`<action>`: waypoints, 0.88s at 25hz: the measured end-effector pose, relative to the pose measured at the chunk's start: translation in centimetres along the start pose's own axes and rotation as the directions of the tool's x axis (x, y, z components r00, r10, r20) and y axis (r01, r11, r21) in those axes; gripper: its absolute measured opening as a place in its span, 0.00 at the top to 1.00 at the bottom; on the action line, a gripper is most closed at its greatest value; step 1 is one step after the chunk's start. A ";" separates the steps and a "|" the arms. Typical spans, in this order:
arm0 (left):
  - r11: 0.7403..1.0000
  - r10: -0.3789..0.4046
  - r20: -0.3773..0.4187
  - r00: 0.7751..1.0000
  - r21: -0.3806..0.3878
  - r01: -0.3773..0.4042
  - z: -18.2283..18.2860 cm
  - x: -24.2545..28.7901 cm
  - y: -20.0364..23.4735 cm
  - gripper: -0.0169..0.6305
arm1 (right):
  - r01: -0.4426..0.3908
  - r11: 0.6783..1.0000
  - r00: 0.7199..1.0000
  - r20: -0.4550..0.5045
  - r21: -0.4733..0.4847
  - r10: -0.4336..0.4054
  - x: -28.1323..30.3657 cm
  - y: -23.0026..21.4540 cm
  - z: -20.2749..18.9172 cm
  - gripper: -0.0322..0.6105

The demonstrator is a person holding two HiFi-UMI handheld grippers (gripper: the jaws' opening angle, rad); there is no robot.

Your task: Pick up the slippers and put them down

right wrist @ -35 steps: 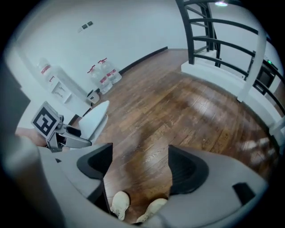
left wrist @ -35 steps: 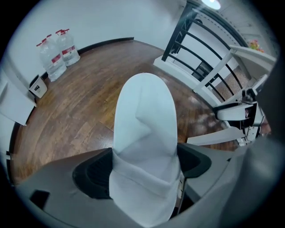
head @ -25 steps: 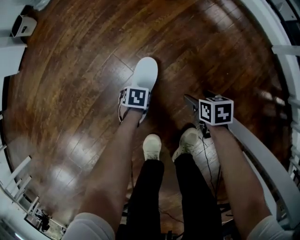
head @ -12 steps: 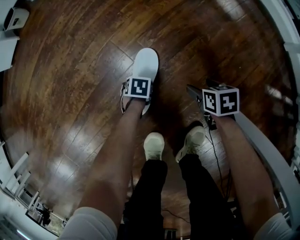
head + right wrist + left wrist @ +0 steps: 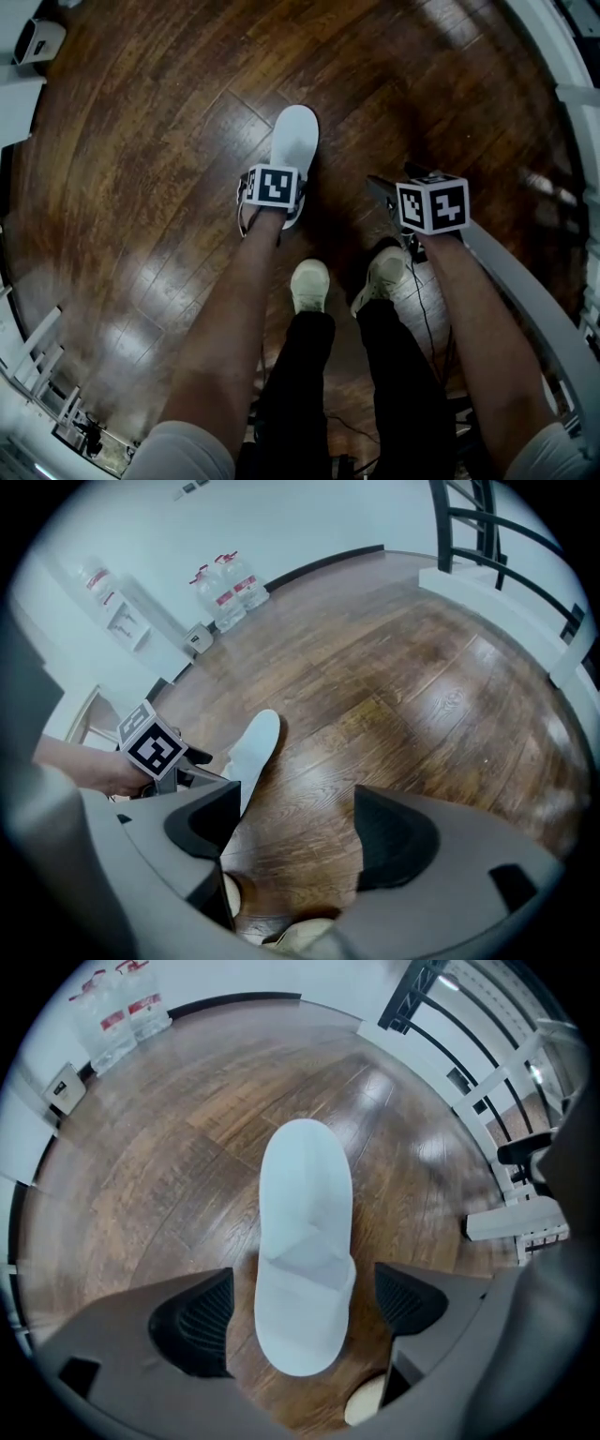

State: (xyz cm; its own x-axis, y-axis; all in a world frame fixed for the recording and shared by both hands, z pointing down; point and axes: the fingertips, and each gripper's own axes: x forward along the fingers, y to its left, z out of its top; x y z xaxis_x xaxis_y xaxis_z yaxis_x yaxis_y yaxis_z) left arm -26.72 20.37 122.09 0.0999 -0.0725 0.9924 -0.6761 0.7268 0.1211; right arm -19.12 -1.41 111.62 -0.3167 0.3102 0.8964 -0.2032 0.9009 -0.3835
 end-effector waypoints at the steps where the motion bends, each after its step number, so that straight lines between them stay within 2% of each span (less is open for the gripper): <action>1: 1.000 0.006 0.001 1.000 -0.002 -0.006 -0.1 -1.4 0.1 0.25 | 0.000 1.000 1.000 0.003 0.002 0.000 -0.9 0.5 0.3 0.35; 7: 1.000 0.029 0.000 1.000 -0.011 -0.029 -1.8 -11.7 -0.9 0.25 | -0.005 1.000 1.000 0.013 0.027 0.005 -8.8 5.7 1.0 0.35; 12: 0.999 -0.013 0.029 1.000 -0.031 0.014 -2.9 -24.3 -3.2 0.25 | -0.027 0.999 0.999 0.035 0.024 0.026 -18.8 11.9 2.2 0.35; 18: 0.997 -0.073 0.052 0.996 0.043 0.071 -6.2 -41.0 -6.1 0.25 | 0.002 1.000 0.996 0.085 0.015 -0.003 -34.7 18.9 1.0 0.35; 20: 0.993 -0.076 0.068 0.995 0.097 0.069 -6.9 -46.9 -6.5 0.25 | 0.030 0.999 0.993 0.110 0.034 -0.033 -40.5 21.0 0.3 0.35; 22: 0.982 -0.086 0.121 0.989 0.177 0.064 -6.4 -52.6 -6.8 0.25 | 0.055 0.997 0.986 0.154 0.046 -0.061 -46.1 23.1 0.1 0.35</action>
State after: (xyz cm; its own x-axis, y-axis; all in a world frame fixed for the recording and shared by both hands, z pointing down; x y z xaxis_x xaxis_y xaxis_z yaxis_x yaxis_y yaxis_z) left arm -22.64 23.60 68.96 0.0684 -0.2170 0.9738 -0.7867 0.5885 0.1864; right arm -9.31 5.12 61.38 -0.4427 0.2037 0.8732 -0.2630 0.9015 -0.3436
